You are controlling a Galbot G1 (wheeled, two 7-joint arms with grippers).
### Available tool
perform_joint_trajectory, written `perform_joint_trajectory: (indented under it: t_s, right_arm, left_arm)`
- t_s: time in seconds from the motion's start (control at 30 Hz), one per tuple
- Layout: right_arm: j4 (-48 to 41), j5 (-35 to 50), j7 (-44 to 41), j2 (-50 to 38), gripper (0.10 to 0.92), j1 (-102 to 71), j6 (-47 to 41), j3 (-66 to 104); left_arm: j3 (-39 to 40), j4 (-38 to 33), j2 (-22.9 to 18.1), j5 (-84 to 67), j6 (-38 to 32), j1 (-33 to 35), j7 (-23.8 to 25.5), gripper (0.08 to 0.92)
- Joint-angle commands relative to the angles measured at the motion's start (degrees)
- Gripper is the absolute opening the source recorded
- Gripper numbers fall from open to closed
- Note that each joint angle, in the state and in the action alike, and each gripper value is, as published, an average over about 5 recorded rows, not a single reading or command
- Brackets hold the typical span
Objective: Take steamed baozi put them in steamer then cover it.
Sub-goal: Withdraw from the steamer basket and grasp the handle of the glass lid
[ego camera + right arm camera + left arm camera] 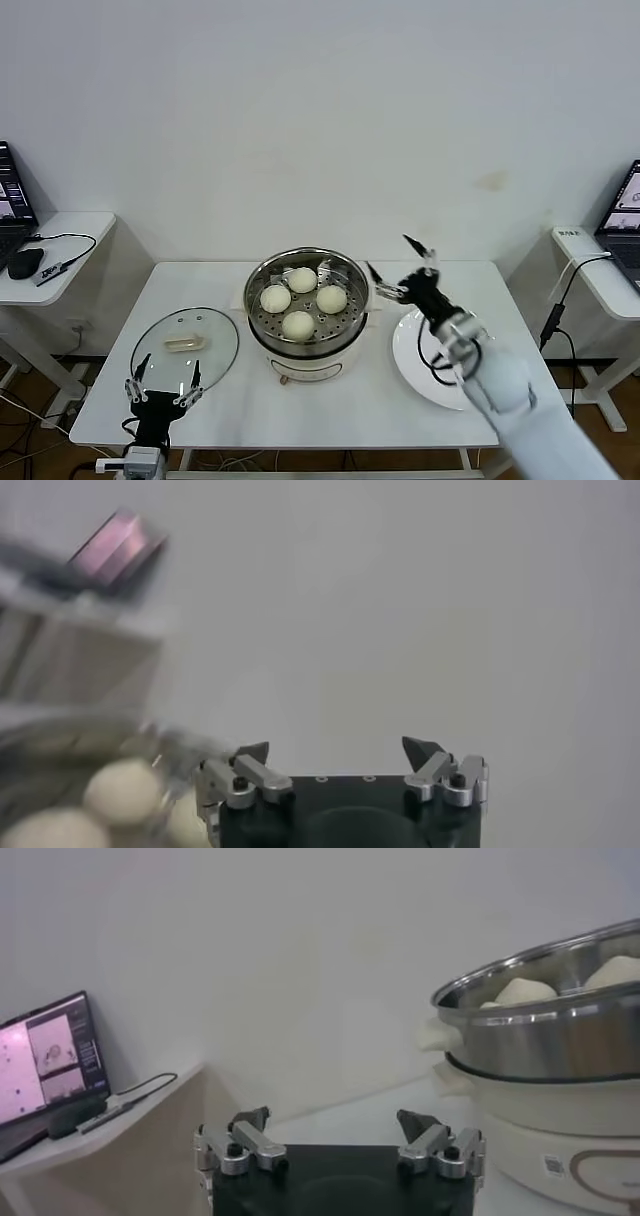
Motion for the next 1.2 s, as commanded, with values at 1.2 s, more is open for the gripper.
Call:
perform_joint_trajectory:
  t_s: [1.2]
  right_arm:
    - [3.38,-6.01,-9.36,29.81,0.823,-35.65,5.12,37.47]
  left_arm:
    - [8.88,41.65,13.79,60.96,-6.39,-32.82,3.82,0.823]
